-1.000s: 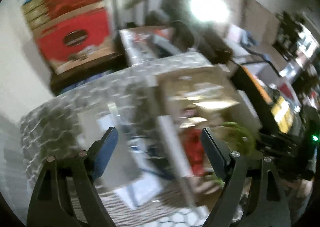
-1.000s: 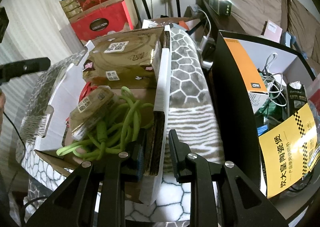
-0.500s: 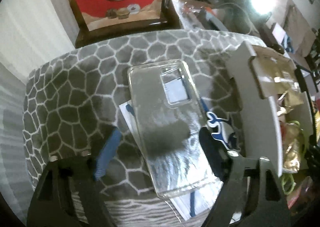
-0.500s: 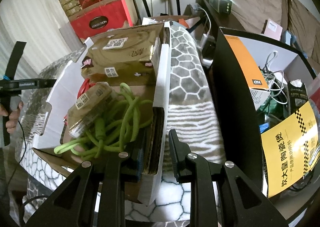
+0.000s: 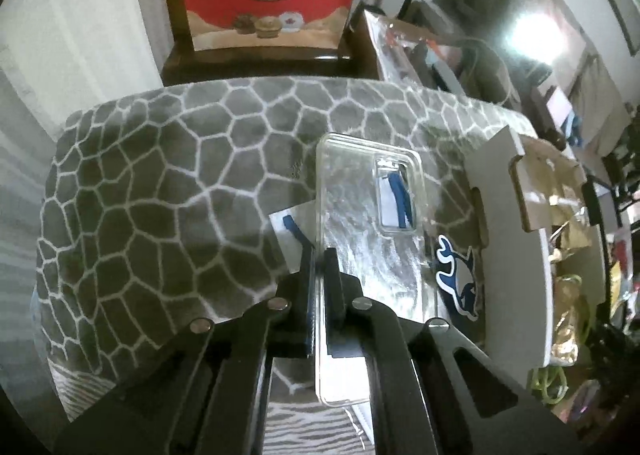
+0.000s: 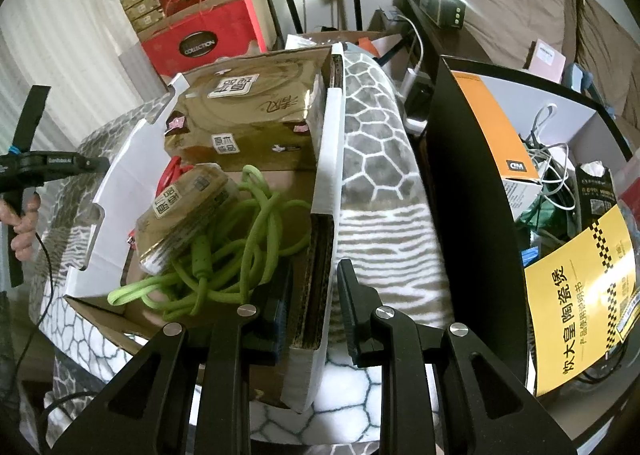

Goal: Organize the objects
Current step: 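Grasp the clear phone case edge with the left tool, then carry the clear phone case into the box and open the left tool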

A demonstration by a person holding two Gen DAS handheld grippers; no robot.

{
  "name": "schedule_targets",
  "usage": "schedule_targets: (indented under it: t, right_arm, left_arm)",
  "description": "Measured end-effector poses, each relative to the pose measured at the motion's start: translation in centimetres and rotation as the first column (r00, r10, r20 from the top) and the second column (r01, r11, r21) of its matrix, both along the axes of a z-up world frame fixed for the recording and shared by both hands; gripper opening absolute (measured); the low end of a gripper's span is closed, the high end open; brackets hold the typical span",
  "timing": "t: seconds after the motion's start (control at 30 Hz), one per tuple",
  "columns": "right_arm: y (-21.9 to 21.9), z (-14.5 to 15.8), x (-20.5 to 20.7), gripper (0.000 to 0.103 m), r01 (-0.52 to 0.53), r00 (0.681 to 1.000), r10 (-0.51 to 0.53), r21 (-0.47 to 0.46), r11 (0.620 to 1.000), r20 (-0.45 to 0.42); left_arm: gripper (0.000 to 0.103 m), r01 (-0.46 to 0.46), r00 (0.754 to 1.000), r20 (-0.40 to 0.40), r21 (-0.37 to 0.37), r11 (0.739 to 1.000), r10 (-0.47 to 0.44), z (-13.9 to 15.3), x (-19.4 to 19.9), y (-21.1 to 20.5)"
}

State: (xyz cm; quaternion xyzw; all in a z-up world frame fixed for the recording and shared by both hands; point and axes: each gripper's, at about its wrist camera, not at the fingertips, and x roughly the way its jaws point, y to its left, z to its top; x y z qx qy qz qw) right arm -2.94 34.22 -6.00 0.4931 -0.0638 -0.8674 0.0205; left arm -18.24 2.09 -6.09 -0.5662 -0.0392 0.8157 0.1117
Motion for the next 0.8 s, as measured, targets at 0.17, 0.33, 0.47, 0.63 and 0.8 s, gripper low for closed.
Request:
schedule_targets:
  t: [0.17,0.33,0.47,0.63,0.8]
  right_arm:
    - [0.1,0.0,-0.1,0.023,0.0,1.0,0.0,0.0,1.0,0.0]
    - [0.0,-0.2,0.0,0.023,0.0,1.0,0.0,0.002,1.0,0.001]
    - [0.0,-0.2,-0.1,0.023,0.003,1.0,-0.003,-0.003,1.0,-0.002]
    - [-0.2,-0.3,0.0,0.023,0.003,1.0,-0.003,-0.002,1.0,-0.003]
    - [-0.2,-0.3,0.0,0.023,0.004,1.0,-0.004,-0.004,1.0,-0.002]
  left_arm:
    - [0.004,-0.019,1.0,-0.02,0.061,0.998,0.02,1.6,-0.2,-1.3]
    - [0.004,0.007,0.998,-0.057,0.123,0.992,0.0,4.2,0.3,-1.5]
    - [0.004,0.057,0.995,-0.085,0.157,0.986,-0.044,6.3,1.0,-0.1]
    - [0.004,0.143,0.988,-0.085,0.197,0.97,-0.129,7.5,2.3,3.6]
    - [0.004,0.216,0.976,-0.071,0.194,0.957,-0.206,7.3,3.5,8.2]
